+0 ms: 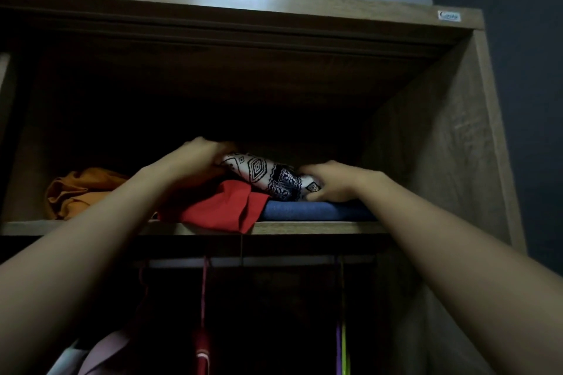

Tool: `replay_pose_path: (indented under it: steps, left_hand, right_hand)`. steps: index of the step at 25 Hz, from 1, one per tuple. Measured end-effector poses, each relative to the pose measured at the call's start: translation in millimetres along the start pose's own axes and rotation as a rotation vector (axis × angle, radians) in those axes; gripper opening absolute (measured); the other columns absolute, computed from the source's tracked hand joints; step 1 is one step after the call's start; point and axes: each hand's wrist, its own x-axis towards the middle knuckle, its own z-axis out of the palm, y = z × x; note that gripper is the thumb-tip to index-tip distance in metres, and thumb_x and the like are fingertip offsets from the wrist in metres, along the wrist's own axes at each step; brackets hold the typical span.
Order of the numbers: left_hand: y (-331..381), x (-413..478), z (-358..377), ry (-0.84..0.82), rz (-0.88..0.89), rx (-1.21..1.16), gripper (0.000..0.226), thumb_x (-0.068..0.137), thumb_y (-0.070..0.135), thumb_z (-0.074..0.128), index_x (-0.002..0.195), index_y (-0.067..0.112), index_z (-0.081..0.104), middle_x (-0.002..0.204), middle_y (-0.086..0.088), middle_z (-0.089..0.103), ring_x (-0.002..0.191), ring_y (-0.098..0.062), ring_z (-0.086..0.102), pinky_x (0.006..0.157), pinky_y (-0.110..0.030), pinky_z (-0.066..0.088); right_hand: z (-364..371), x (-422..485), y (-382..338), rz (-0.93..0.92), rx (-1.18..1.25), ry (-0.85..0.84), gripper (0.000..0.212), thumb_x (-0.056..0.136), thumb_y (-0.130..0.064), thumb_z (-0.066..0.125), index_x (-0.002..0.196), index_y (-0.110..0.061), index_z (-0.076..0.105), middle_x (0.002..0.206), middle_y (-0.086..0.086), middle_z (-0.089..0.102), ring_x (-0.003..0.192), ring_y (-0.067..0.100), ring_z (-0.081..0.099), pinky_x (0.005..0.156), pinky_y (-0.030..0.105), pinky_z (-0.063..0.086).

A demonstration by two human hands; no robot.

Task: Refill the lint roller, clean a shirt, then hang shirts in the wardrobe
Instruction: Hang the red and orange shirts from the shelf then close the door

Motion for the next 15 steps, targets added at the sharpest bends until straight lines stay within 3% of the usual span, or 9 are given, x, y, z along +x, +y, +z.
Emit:
replay_pose_path:
  steps: [7, 11, 15]
  left_hand:
    - [29.2, 3.6, -1.6, -0.037, -0.011, 0.163, 0.041, 0.088, 0.03, 0.055, 0.128, 0.025, 0.047, 0.115, -0.017, 0.062, 0.102, -0.039, 0.061, 0.084, -0.045, 0.051]
    - [85.0, 32.1, 8.9, -0.082, 0.06, 0.26, 0.038, 0.09, 0.039, 0.052, 0.124, 0.024, 0.046, 0.115, -0.014, 0.061, 0.102, -0.035, 0.06, 0.079, -0.039, 0.047]
    - [118.9, 42.5, 25.3, -0.206, 0.102, 0.157, 0.032, 0.088, 0.036, 0.055, 0.119, 0.028, 0.049, 0.112, -0.008, 0.062, 0.097, -0.03, 0.06, 0.076, -0.038, 0.048]
  right_hand:
    - [-13.2, -13.5, 12.9, -0.006, -0.266, 0.171, 0.046, 0.084, -0.031, 0.062, 0.127, -0.021, 0.05, 0.12, 0.011, 0.056, 0.106, 0.029, 0.056, 0.087, 0.038, 0.045]
    - [-44.6, -43.4, 53.8, 0.158, -0.349, 0.088, 0.037, 0.085, -0.031, 0.061, 0.119, -0.018, 0.055, 0.119, 0.012, 0.059, 0.107, 0.029, 0.056, 0.081, 0.033, 0.042]
    - [-39.0, -58.5, 62.9, 0.258, -0.537, -0.098, 0.047, 0.083, -0.041, 0.057, 0.126, -0.023, 0.051, 0.129, 0.009, 0.054, 0.118, 0.029, 0.05, 0.096, 0.038, 0.04]
